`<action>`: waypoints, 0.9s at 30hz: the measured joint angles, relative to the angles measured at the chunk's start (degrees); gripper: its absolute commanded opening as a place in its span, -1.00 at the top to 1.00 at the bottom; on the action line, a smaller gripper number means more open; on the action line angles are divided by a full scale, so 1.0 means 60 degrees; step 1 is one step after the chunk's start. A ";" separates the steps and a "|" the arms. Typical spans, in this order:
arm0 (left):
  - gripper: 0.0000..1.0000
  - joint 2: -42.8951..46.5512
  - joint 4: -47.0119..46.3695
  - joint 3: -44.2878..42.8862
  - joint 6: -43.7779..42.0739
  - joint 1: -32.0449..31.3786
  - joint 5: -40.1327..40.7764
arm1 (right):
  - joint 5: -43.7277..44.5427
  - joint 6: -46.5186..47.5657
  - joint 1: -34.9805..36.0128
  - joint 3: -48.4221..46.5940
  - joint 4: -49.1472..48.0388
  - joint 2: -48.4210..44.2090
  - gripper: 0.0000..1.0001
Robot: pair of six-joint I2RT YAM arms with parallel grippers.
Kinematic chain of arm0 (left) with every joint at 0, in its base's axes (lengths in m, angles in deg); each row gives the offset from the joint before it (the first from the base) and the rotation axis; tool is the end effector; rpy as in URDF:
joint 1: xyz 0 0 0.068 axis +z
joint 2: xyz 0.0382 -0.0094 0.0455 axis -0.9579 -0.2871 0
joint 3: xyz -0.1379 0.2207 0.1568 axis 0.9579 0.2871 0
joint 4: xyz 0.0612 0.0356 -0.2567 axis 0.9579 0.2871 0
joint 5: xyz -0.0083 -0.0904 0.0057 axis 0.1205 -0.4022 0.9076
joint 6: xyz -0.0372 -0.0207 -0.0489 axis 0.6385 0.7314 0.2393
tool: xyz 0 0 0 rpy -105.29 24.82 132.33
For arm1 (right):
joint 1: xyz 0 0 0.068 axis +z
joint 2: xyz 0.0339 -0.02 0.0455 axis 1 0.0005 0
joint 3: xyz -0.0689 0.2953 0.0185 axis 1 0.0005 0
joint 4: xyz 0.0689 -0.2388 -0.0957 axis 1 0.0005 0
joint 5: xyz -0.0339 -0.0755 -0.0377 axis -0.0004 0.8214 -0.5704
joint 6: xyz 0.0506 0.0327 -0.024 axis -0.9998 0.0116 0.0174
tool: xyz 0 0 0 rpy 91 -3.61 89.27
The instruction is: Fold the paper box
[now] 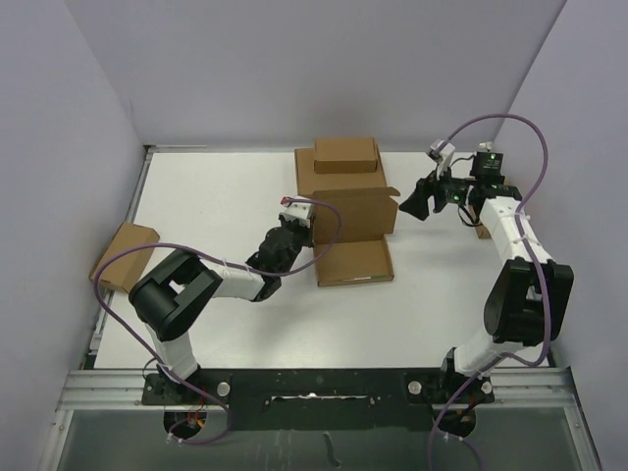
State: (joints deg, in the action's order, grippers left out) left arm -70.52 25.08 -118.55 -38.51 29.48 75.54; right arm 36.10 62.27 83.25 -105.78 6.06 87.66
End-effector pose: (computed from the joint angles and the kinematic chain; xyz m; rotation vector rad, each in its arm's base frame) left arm 0.2902 -0.2541 0.2145 0.2682 1.5920 -0.3780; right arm 0.3618 -0.0021 0.3210 -0.7341 1.9446 0.7384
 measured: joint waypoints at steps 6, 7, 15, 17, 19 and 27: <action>1.00 0.0004 -0.0004 0.0000 0.0000 0.0000 -0.0033 | -0.0251 0.0204 0.0007 -0.0040 0.0149 0.0721 -0.23; 1.00 0.0004 -0.0004 0.0000 0.0000 0.0000 -0.0033 | -0.0270 0.0222 0.0007 -0.0102 0.0164 0.0896 -0.20; 1.00 0.0011 0.0000 0.0062 -0.0004 0.0000 -0.0036 | -0.0339 0.0237 0.0073 -0.0521 0.0193 0.1887 -0.08; 1.00 0.0011 -0.0004 0.0062 0.0000 -0.0004 -0.0044 | -0.0339 0.0237 0.0084 -0.0579 0.0189 0.1949 -0.04; 1.00 0.0011 -0.0004 0.0062 -0.0004 0.0000 -0.0066 | -0.0342 0.0233 0.0109 -0.0641 0.0186 0.1960 -0.01; 1.00 0.0011 0.0000 0.0062 0.0000 -0.0004 -0.0113 | -0.0441 0.0313 0.0386 -0.1060 0.0182 0.2291 0.27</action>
State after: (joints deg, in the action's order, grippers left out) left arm -70.45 25.08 -118.18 -38.51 29.46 74.86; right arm 33.46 64.15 85.57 -112.14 7.15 101.41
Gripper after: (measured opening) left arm 0.010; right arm 0.429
